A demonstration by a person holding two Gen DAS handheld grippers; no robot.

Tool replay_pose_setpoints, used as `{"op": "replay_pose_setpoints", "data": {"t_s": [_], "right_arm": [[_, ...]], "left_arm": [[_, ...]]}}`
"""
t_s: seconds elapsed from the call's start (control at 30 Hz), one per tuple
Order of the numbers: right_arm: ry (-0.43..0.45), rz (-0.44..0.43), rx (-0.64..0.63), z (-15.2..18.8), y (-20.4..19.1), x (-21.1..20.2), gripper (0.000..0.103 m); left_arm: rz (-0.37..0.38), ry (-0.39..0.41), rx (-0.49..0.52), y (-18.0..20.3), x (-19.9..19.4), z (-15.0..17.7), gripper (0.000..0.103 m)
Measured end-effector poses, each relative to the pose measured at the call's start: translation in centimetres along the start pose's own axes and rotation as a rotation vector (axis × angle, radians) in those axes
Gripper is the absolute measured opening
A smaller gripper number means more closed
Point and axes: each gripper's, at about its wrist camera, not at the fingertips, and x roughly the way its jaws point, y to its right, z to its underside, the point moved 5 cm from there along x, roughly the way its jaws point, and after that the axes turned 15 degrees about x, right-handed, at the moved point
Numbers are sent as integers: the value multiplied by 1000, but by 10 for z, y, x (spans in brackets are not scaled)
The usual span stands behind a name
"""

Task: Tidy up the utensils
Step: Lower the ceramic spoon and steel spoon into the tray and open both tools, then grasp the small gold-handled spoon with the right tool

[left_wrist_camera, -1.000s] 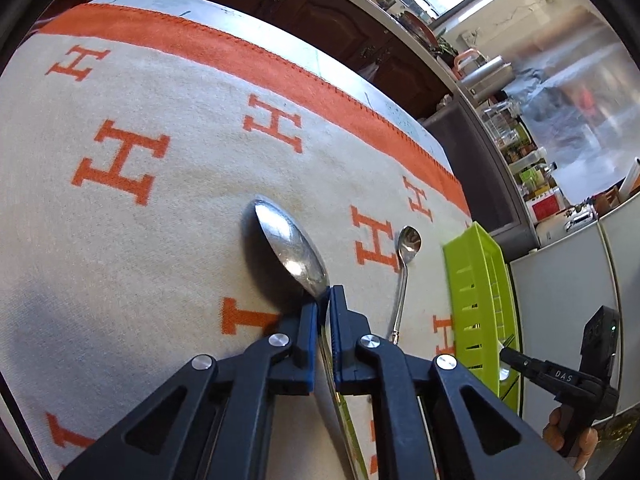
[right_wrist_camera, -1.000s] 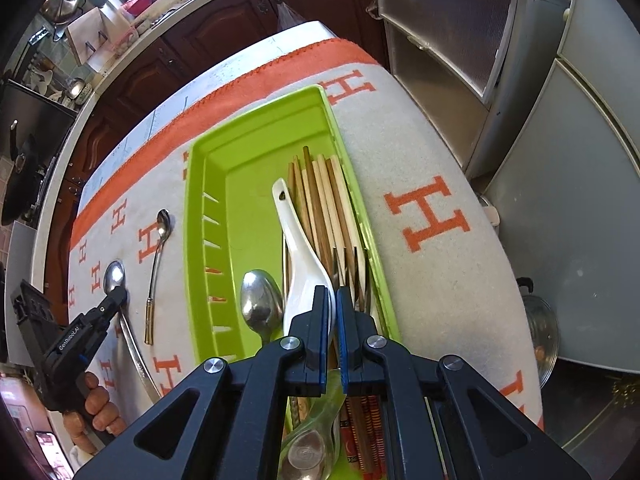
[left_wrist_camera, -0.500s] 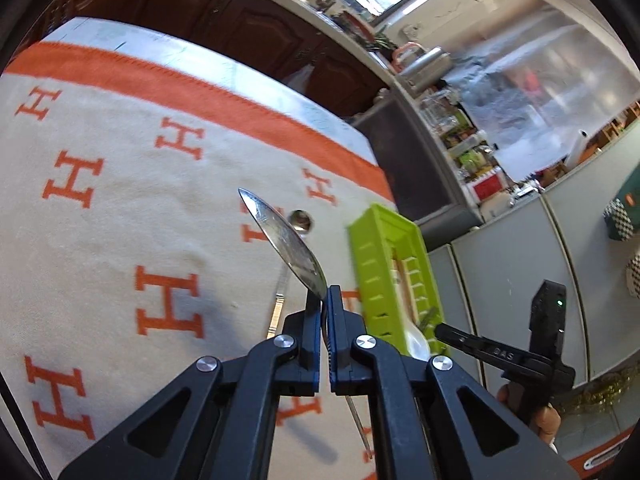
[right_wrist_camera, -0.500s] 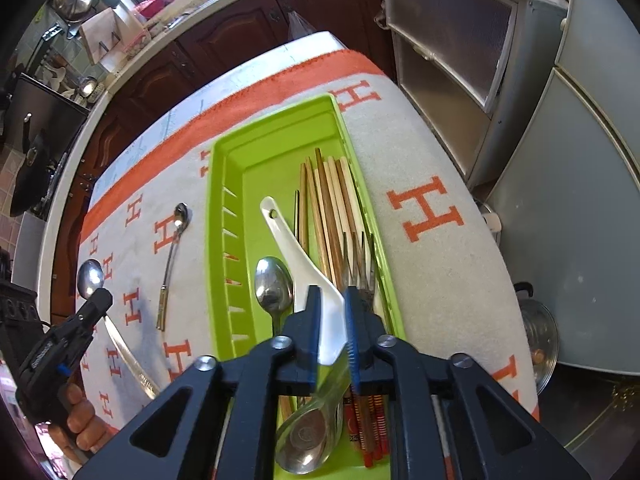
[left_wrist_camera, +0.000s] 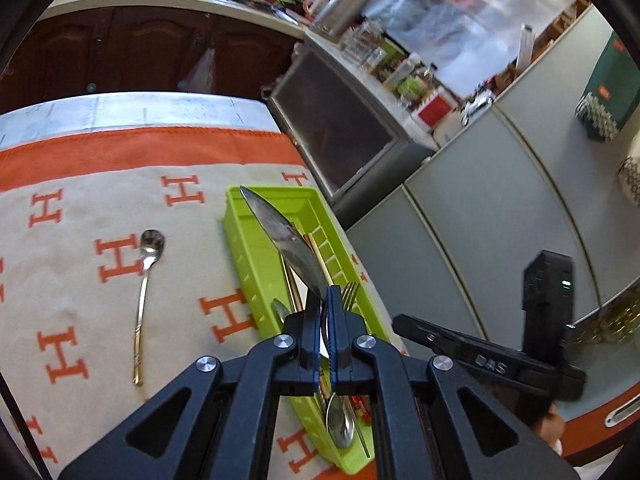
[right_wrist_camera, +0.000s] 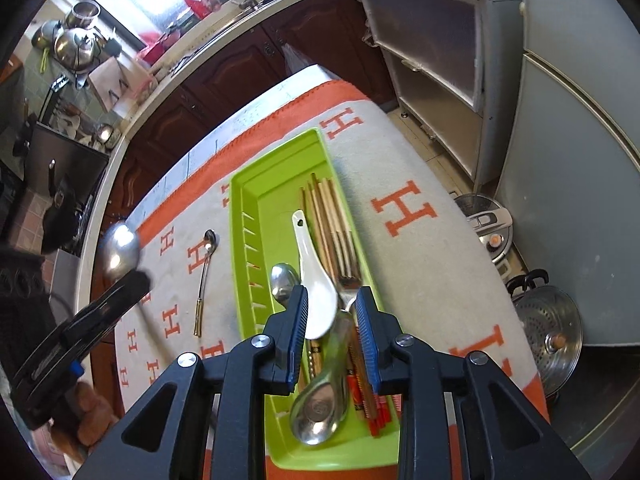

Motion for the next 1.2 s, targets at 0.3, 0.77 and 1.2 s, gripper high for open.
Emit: {"op": "replay_pose_setpoints", "data": {"t_s": [0.3, 0.77, 1.2], "right_arm": [[18, 13, 9, 13, 20, -15, 25], [56, 50, 78, 7, 49, -28, 28], [-20, -22, -59, 19, -22, -11, 28]], "left_arm": [[-128, -195, 106, -1, 82, -4, 1], [-172, -218, 78, -5, 54, 4, 27], [-363, -136, -61, -60, -83, 50, 52]]}}
